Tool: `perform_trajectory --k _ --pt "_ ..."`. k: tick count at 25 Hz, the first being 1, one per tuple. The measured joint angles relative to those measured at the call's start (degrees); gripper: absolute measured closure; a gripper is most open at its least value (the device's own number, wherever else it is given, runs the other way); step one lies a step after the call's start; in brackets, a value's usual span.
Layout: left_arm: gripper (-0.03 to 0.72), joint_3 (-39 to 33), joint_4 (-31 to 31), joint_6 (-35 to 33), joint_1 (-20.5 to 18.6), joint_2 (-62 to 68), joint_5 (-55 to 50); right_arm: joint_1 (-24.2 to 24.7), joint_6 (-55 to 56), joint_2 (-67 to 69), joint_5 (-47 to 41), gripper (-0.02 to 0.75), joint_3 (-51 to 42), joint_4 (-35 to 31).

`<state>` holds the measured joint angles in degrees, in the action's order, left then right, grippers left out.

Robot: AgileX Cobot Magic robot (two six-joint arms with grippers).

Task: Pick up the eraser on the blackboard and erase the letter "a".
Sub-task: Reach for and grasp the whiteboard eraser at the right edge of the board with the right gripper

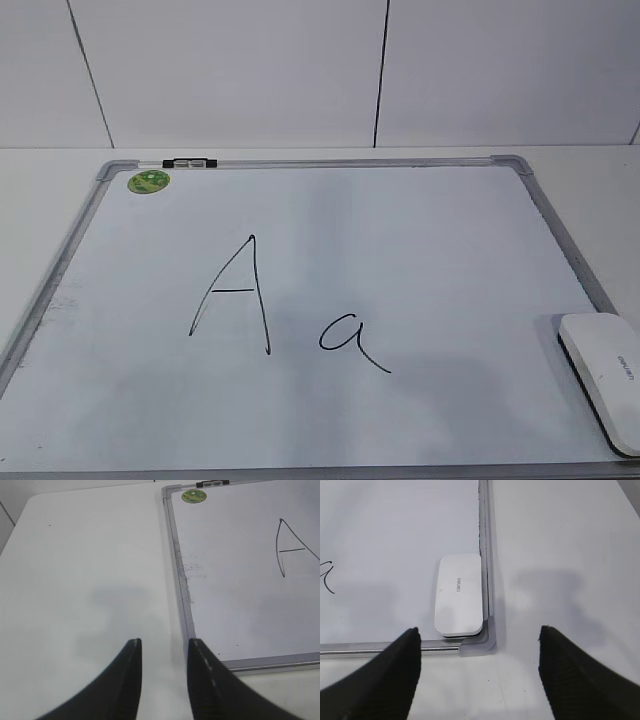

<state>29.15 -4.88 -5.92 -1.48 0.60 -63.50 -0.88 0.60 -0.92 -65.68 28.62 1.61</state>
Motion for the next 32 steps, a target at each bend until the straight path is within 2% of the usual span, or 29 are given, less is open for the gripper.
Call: perform_trajectory --k 20,32 --pt "0.454 0.0 0.0 0.0 0.0 0.0 0.0 0.0 -1.85 0.0 0.11 0.182 0.0 0.85" --pt "0.454 0.0 0.0 0.0 0.0 0.0 0.0 -0.57 -4.54 0.27 4.36 0.181 1.14 0.25"
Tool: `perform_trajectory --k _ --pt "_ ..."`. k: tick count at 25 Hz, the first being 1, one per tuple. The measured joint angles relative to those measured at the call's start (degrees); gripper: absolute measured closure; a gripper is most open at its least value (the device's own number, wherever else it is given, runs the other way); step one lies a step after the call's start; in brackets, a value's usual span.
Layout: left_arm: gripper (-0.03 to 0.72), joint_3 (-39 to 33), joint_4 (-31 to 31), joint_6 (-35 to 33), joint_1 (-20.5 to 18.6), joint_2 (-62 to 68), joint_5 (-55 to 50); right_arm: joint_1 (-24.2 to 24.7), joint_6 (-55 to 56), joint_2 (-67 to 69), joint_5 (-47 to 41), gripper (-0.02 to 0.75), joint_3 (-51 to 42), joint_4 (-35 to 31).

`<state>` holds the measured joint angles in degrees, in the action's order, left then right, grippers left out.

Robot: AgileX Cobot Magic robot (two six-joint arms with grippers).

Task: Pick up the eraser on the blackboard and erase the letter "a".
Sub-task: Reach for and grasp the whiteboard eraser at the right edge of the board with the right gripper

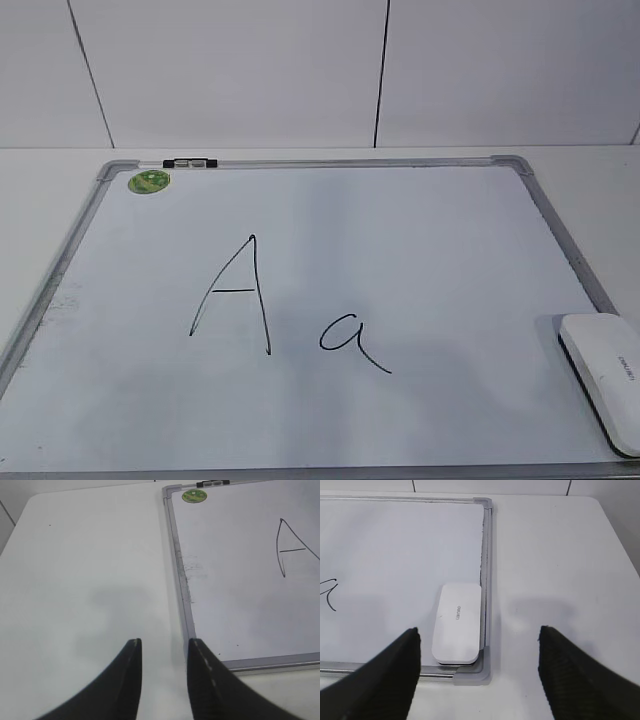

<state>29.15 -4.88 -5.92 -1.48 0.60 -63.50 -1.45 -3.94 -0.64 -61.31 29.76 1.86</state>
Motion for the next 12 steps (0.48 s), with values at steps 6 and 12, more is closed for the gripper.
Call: perform_trajectory --k 6,12 --pt "0.454 0.0 0.0 0.0 0.0 0.0 0.0 0.0 -1.42 5.79 1.63 0.182 1.24 -1.04" --pt "0.454 0.0 0.0 0.0 0.0 0.0 0.0 -0.51 -2.38 11.89 2.1 0.182 4.73 -1.28"
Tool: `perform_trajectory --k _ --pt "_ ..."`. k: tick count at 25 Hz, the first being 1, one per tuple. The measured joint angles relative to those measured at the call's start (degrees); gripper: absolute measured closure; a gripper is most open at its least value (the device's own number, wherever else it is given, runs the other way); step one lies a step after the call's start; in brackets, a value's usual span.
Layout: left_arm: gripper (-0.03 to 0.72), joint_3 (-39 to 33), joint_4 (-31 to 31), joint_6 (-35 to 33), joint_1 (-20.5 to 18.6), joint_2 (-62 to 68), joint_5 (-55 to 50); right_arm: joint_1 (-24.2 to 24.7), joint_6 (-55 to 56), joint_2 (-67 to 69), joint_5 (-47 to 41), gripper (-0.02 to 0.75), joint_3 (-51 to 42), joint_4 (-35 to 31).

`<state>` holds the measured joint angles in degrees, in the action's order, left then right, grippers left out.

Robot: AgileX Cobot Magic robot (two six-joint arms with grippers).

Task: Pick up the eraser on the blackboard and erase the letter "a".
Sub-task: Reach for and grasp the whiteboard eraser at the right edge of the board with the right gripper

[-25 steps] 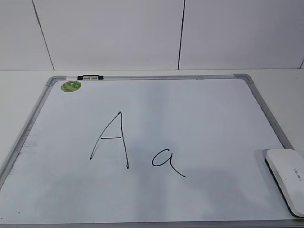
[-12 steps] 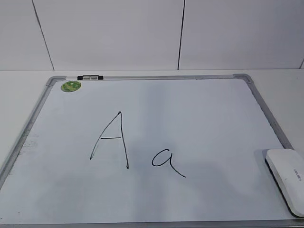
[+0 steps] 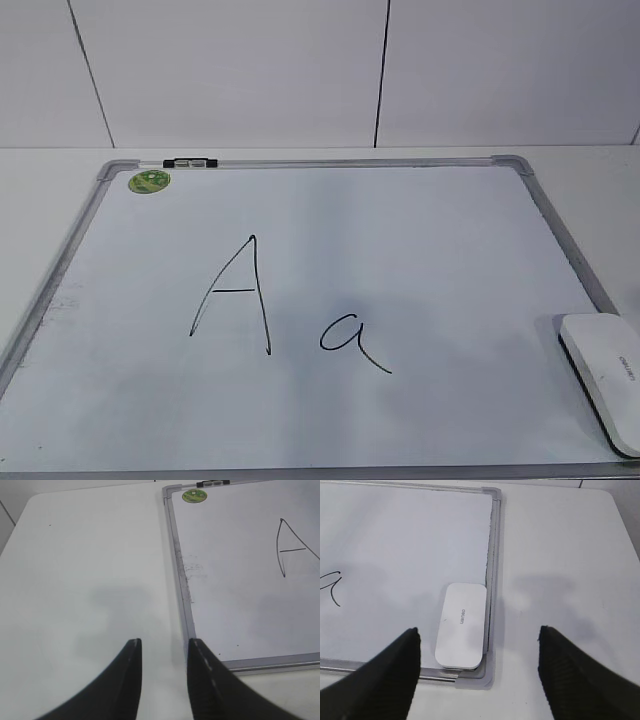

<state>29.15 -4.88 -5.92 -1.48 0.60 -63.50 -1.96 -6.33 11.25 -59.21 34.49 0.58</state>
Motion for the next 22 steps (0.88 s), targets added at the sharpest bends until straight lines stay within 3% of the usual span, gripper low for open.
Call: perform_trajectory --k 7,14,22 --pt "0.454 0.0 0.0 0.0 0.0 0.0 0.0 0.0 -0.13 6.36 0.41 0.176 2.61 0.0" --pt "0.454 0.0 0.0 0.0 0.0 0.0 0.0 0.0 -0.13 14.59 0.53 0.069 5.7 -0.12" --pt "0.454 0.0 0.0 0.0 0.0 0.0 0.0 -0.74 0.75 24.94 -0.16 0.059 8.5 -2.53"
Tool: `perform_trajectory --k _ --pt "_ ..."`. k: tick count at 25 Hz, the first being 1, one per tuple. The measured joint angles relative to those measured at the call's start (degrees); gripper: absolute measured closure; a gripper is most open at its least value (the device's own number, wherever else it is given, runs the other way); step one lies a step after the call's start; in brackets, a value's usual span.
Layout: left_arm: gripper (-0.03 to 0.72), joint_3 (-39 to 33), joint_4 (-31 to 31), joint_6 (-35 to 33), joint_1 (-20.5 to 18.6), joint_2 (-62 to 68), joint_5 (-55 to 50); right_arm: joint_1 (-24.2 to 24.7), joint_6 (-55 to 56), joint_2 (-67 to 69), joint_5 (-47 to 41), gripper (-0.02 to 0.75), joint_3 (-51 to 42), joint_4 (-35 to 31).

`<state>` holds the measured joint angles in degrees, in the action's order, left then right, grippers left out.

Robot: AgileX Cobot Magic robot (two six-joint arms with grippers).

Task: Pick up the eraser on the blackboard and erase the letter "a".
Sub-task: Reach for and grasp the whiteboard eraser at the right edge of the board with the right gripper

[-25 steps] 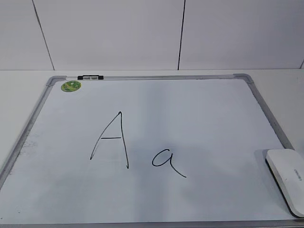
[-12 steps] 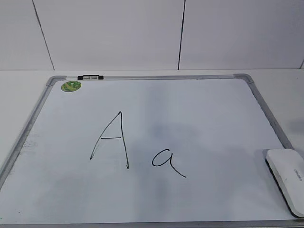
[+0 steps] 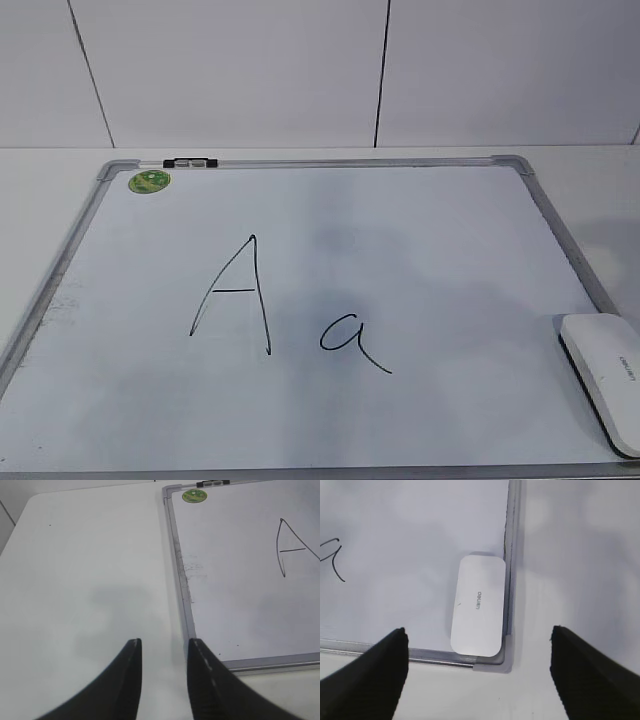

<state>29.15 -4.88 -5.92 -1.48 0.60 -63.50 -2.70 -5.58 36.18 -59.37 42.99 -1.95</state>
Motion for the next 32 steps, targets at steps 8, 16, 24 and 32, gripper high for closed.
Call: perform_trajectory --k 8,16,24,32 --pt "0.454 0.0 0.0 0.0 0.0 0.0 0.0 -0.5 4.07 10.9 -2.07 0.059 1.72 -0.95" --pt "0.454 0.0 0.0 0.0 0.0 0.0 0.0 -0.59 6.24 17.36 -2.95 0.059 1.81 -1.18" --pt "0.453 0.0 0.0 0.0 0.0 0.0 0.0 -0.59 6.34 26.87 -3.26 0.061 2.07 -1.34" --pt "0.454 0.0 0.0 0.0 0.0 0.0 0.0 -0.59 6.34 34.22 -1.08 0.062 2.07 -1.34"
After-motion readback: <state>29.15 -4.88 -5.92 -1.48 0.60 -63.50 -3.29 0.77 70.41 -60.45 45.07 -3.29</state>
